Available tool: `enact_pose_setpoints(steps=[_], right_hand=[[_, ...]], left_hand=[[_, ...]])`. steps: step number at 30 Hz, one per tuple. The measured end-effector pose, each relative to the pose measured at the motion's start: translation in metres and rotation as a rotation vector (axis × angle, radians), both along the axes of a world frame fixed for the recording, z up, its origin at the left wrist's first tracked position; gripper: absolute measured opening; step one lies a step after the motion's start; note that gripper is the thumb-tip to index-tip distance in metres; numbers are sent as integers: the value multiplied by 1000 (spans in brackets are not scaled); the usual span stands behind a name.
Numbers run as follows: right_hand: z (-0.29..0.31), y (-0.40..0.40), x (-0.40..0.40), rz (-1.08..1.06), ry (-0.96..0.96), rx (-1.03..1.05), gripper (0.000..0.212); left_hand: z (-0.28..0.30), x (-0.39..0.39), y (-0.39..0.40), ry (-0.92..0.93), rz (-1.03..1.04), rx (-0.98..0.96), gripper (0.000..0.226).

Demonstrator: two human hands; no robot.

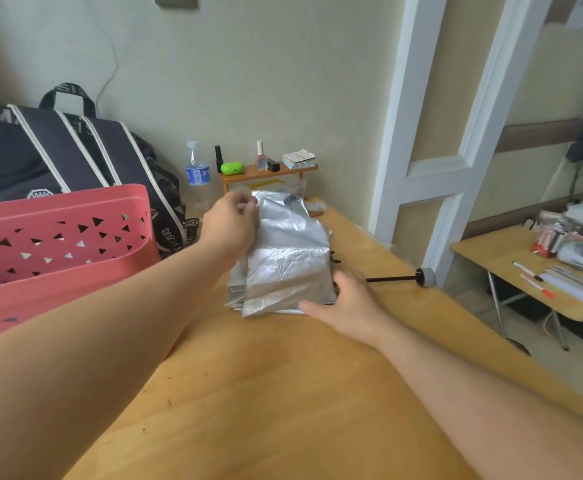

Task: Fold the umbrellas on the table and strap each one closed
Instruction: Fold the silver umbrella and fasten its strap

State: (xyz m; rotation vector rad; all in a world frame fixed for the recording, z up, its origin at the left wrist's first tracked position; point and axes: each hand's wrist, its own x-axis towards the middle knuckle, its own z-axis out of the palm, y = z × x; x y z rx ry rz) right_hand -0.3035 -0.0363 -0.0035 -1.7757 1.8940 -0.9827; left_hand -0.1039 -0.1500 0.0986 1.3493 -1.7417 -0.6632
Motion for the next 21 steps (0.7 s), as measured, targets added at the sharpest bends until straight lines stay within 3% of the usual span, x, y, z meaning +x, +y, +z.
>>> enact_pose_setpoints(steps=[3,6,8,11,13,17,21], right_hand=[[21,-18,17,-115,-326,-17,27],[51,-36,19,-155,-487,-56,38],[67,-43,20,-123,-605,-80,30],[82,-43,18,-77,-762,-55,11],[86,-36,18,-38,-890,-30,7],[76,-10,18,-53,-815,-42,24],[58,24,20,-45,-647,-90,53]], left_hand=[[7,6,5,108,55,-138,35],[0,18,21,74,38,-406,35],[-16,24,34,-27,-69,-464,32],[-47,32,44,-133,-189,-260,37],[-65,36,49,-13,-236,-10,50],[-76,42,58,128,-201,104,75],[-66,42,73,366,-251,193,75]])
